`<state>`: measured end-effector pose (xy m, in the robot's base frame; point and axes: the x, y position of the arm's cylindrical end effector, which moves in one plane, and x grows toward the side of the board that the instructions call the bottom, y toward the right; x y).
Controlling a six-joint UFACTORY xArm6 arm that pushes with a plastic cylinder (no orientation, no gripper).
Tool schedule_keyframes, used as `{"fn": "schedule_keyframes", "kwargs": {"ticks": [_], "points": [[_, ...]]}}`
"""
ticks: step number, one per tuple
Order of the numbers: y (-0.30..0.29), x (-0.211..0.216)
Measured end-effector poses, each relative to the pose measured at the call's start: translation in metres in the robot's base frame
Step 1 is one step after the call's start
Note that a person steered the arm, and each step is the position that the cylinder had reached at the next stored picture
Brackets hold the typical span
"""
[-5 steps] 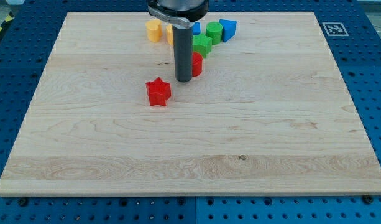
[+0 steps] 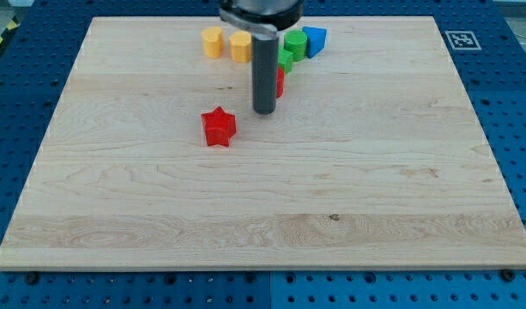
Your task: Move the red star into a red circle
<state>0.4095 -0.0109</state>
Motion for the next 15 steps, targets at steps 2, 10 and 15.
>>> {"fn": "schedule_keyframes", "kwargs": {"ticks": [2,10,15], "points": [[-0.01,-0.034],[0.007,0.028],[0.047,0.011]]}}
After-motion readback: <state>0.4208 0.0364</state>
